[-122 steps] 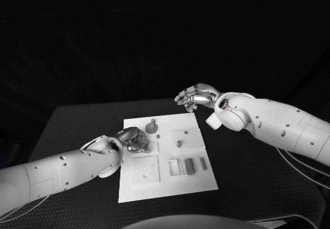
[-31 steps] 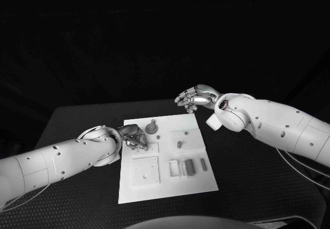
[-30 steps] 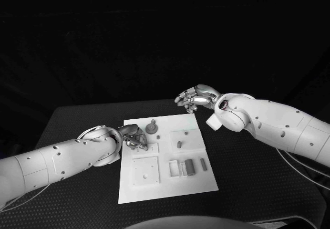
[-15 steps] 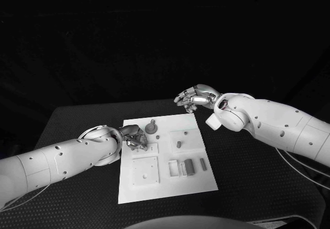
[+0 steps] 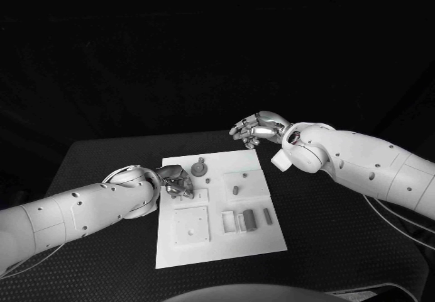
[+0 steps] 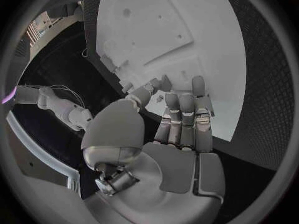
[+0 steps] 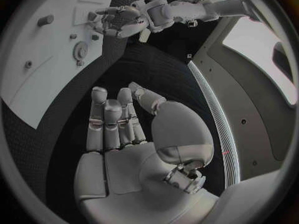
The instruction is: Assemble the parts on the task board
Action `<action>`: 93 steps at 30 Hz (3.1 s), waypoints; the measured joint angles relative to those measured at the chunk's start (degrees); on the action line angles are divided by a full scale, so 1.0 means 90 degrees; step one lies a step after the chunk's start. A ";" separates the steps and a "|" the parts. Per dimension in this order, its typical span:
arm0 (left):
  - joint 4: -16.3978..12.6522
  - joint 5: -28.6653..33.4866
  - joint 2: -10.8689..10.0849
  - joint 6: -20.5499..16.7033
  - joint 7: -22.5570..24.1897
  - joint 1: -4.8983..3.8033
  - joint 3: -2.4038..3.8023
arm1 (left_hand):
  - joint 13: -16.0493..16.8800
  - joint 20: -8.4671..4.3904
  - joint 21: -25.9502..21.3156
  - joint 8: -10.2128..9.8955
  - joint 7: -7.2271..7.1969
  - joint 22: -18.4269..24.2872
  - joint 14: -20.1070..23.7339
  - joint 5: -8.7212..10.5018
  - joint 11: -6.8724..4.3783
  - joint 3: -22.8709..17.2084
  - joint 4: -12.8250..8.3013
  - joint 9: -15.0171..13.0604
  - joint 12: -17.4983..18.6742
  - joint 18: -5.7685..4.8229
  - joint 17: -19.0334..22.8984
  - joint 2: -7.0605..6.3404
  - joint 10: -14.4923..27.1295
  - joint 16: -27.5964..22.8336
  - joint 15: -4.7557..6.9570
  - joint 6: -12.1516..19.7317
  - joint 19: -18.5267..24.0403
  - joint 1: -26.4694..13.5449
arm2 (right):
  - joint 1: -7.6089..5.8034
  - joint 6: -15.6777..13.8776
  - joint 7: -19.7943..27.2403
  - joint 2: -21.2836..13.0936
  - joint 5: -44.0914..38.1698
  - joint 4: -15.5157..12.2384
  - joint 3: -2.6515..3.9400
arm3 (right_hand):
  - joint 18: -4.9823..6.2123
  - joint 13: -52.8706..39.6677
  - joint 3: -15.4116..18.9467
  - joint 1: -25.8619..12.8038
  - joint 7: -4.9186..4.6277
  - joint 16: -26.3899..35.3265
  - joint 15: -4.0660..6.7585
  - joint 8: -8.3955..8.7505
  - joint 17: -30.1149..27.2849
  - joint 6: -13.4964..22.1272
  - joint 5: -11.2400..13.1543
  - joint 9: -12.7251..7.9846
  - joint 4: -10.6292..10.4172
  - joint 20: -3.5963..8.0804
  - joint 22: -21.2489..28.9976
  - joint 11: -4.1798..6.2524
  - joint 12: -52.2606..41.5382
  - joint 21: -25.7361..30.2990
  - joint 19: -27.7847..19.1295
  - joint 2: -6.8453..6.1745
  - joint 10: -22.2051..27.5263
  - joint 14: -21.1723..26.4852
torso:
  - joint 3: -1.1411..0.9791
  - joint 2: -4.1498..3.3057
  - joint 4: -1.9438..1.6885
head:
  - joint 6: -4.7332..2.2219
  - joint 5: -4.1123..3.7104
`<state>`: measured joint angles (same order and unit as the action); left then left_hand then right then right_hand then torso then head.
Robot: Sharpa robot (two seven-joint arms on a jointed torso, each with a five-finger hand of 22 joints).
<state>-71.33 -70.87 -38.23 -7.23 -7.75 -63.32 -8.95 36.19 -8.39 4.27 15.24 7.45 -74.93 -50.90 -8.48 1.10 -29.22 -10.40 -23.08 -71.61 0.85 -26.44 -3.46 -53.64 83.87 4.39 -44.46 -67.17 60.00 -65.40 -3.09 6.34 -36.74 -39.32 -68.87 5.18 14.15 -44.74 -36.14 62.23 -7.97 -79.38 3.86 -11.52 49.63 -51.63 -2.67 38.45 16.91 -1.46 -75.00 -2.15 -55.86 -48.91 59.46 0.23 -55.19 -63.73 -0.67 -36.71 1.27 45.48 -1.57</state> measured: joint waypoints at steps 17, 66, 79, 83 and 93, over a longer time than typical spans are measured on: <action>-0.0016 -0.0070 -0.0002 0.0053 -0.0022 0.0001 0.0000 | 0.0020 0.0000 0.0000 0.0186 0.0011 0.0001 0.0001 0.0000 0.0024 -0.0030 -0.0030 -0.0084 -0.0030 0.0000 0.0001 0.0043 0.0023 0.0025 -0.0045 -0.0349 0.0000 -0.0015 | 0.0000 0.0000 0.0004 -0.0001 0.0004 0.0005 0.0001 | -0.0005 -0.0001 0.0018 0.0000 -0.0013 0.0000 -0.0002 0.0000 -0.0005 0.0015 0.0000 0.0000 -0.0018 0.0000 0.0000 0.0000 0.0000 0.0000 0.0000 0.0000 0.0000 0.0001 | -0.0002 0.0000 0.0001 | 0.0013 -0.0005; -0.0192 -0.0711 -0.0005 -0.0439 0.0052 0.0003 -0.0037 | 0.0022 -0.0056 0.0000 0.0451 -0.0112 -0.0001 -0.0112 0.0014 -0.0033 -0.0130 -0.0309 -0.0228 -0.0079 0.0000 0.0002 -0.0070 -0.0082 0.0074 0.0025 -0.0997 -0.0103 0.0134 | 0.0000 -0.0003 0.0010 -0.0006 0.0013 -0.0008 0.0000 | 0.0036 0.0009 0.0018 0.0000 -0.0005 0.0000 -0.0011 0.0000 -0.0004 -0.0017 0.0000 -0.0005 -0.0018 0.0000 0.0000 0.0000 0.0001 0.0000 0.0000 0.0000 0.0000 0.0008 | -0.0007 0.0000 0.0004 | 0.0030 0.0006; -0.0233 -0.0944 -0.0018 -0.0465 0.0039 0.0004 -0.0073 | 0.0009 -0.0056 0.0000 0.0482 -0.0180 0.0000 -0.0124 0.0036 -0.0054 -0.0122 -0.0317 -0.0252 -0.0079 0.0000 0.0008 -0.0070 -0.0103 0.0073 0.0057 -0.1066 -0.0103 0.0133 | 0.0000 -0.0003 0.0010 -0.0013 0.0014 -0.0012 0.0001 | 0.0011 0.0012 0.0018 -0.0026 -0.0022 0.0000 -0.0013 0.0000 -0.0010 0.0007 0.0000 -0.0004 -0.0018 0.0000 0.0000 0.0000 0.0001 0.0000 0.0000 -0.0026 0.0000 0.0010 | -0.0004 0.0001 0.0004 | 0.0031 0.0002; -0.0233 -0.1024 -0.0023 -0.0462 0.0015 0.0005 -0.0077 | 0.0009 -0.0055 0.0000 0.0508 -0.0180 0.0000 -0.0124 0.0037 -0.0078 -0.0122 -0.0317 -0.0279 -0.0079 -0.0001 0.0008 -0.0097 -0.0127 0.0073 0.0057 -0.1067 -0.0103 0.0159 | 0.0000 -0.0003 0.0010 -0.0014 0.0015 -0.0011 0.0001 | 0.0009 0.0012 0.0036 -0.0026 -0.0015 0.0000 -0.0013 0.0000 -0.0010 0.0014 0.0000 -0.0004 -0.0036 0.0000 0.0000 0.0000 0.0000 0.0000 0.0000 -0.0026 0.0000 0.0011 | -0.0003 0.0001 0.0002 | 0.0031 0.0002; -0.0226 -0.1211 -0.0017 -0.0511 -0.0083 0.0023 -0.0105 | -0.0006 -0.0079 0.0000 0.0545 -0.0192 0.0001 -0.0165 0.0174 -0.0100 -0.0105 -0.0299 -0.0312 -0.0079 -0.0001 0.0018 -0.0179 -0.0151 0.0073 0.0096 -0.1123 -0.0127 0.0089 | 0.0000 -0.0003 0.0011 -0.0021 0.0016 -0.0012 0.0000 | 0.0005 0.0017 0.0036 -0.0026 -0.0014 0.0000 -0.0015 0.0000 -0.0010 0.0013 0.0000 -0.0010 -0.0036 0.0000 0.0000 0.0000 0.0000 0.0000 0.0000 -0.0026 0.0000 0.0011 | 0.0001 0.0001 0.0000 | 0.0051 -0.0008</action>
<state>-73.37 -81.77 -38.38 -11.83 -8.49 -63.12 -9.89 36.13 -9.10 4.27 20.15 5.72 -74.92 -52.38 -6.92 0.20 -30.17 -13.09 -25.89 -72.32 0.84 -26.27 -5.07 -55.00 84.52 5.25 -54.56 -68.31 60.81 -65.40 -3.11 6.44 -36.93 -39.18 -68.98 5.18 14.19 -44.59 -35.82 62.00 -8.09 -79.39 3.73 -11.52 49.54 -51.51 -2.67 38.36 16.59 -1.46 -75.00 -2.14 -55.85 -48.91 59.46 -0.01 -55.19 -63.63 -0.66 -36.71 1.27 45.94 -1.64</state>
